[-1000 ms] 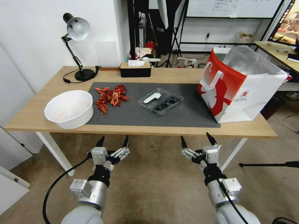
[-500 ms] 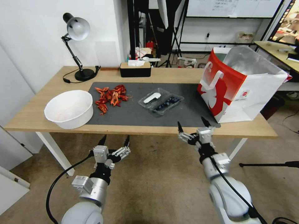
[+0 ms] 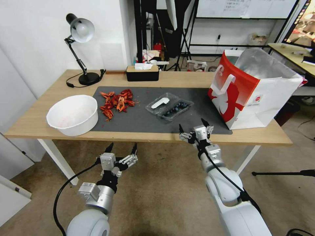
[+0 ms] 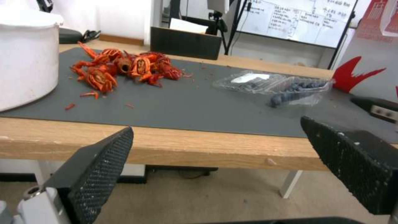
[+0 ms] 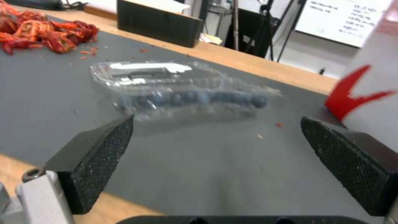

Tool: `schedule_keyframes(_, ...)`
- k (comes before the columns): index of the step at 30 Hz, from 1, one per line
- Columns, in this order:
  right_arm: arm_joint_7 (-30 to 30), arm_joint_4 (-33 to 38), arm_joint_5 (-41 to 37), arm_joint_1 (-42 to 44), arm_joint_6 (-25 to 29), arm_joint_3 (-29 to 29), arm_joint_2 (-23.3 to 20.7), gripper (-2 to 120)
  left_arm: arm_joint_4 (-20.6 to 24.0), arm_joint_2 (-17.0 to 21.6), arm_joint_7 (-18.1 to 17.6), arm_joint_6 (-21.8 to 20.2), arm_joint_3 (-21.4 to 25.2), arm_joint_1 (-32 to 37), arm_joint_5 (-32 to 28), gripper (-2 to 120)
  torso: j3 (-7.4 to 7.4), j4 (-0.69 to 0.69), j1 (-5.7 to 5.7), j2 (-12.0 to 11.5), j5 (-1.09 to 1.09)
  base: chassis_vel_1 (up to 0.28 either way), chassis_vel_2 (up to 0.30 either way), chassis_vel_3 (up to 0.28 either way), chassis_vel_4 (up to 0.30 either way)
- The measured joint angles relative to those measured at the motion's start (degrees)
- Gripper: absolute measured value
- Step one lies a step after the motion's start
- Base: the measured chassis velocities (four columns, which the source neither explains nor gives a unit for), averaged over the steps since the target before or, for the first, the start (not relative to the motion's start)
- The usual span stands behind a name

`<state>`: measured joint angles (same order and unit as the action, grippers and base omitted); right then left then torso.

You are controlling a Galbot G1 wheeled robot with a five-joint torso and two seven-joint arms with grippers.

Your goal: Close the takeout container lid, then place the container into the takeout bag.

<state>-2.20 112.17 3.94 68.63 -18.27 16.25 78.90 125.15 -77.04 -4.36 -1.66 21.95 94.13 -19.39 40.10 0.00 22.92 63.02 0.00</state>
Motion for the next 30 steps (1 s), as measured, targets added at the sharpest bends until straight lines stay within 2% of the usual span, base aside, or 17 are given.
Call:
schedule_keyframes(17, -2.03, -8.07, 5.09, -8.28, -5.86, -6.66, 4.67, 100, -0.21, 0.10, -0.04, 0.42, 0.94, 0.16, -1.14, 100, 0.00, 0.00, -0.01, 0.00, 0.00, 0.000, 0.000, 0.000, 0.000)
schedule_keyframes(30, -5.52, -10.47, 6.04, -10.39, -8.26, -7.35, 6.33, 100, -0.63, 0.08, -0.14, 0.94, 1.12, -0.01, -1.42, 100, 0.00, 0.00, -0.01, 0.00, 0.00, 0.000, 0.000, 0.000, 0.000)
